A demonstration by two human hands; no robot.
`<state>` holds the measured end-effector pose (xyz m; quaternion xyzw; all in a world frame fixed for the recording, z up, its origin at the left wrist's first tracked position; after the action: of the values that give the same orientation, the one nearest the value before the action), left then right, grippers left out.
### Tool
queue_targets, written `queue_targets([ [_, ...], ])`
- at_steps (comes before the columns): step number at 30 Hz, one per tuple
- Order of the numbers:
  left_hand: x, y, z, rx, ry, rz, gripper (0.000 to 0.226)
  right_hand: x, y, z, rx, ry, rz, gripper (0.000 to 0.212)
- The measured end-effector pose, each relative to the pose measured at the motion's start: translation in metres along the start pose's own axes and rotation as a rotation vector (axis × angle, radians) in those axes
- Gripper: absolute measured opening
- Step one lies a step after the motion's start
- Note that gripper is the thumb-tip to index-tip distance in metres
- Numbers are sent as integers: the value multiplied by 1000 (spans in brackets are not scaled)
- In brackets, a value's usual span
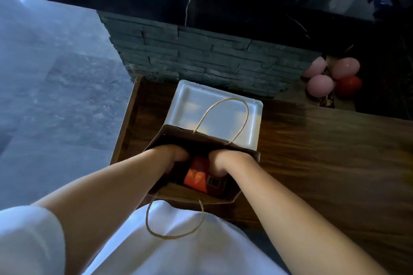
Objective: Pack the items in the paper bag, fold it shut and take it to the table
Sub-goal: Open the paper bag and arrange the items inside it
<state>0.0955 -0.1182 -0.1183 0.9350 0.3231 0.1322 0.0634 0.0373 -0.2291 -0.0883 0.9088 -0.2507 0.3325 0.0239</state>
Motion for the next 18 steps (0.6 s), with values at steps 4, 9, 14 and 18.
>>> queue_targets([
  [4,12,18,11,-165,127,-264,26,5,1,10,-8,83,41,47],
  [9,22,24,7,-240,235,-220,24,-14,-17,14,73,-38,27,49],
  [14,9,22,7,-262,189,-18,34,-32,-25,20,116,-103,34,42],
  [18,15,13,5,-174,198,311,17,-33,-23,19,123,-112,44,40],
])
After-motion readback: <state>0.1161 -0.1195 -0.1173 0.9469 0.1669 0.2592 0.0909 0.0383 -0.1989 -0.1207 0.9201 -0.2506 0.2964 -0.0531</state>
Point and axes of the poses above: each hand's wrist, its own z-axis towards the middle knuckle, its own x-axis out of the back of the hand, y = z × x, the point moved 8 cm from there along z, towards the middle knuckle, and after that the axes turned 8 degrees about y, right-handed, at the moved point
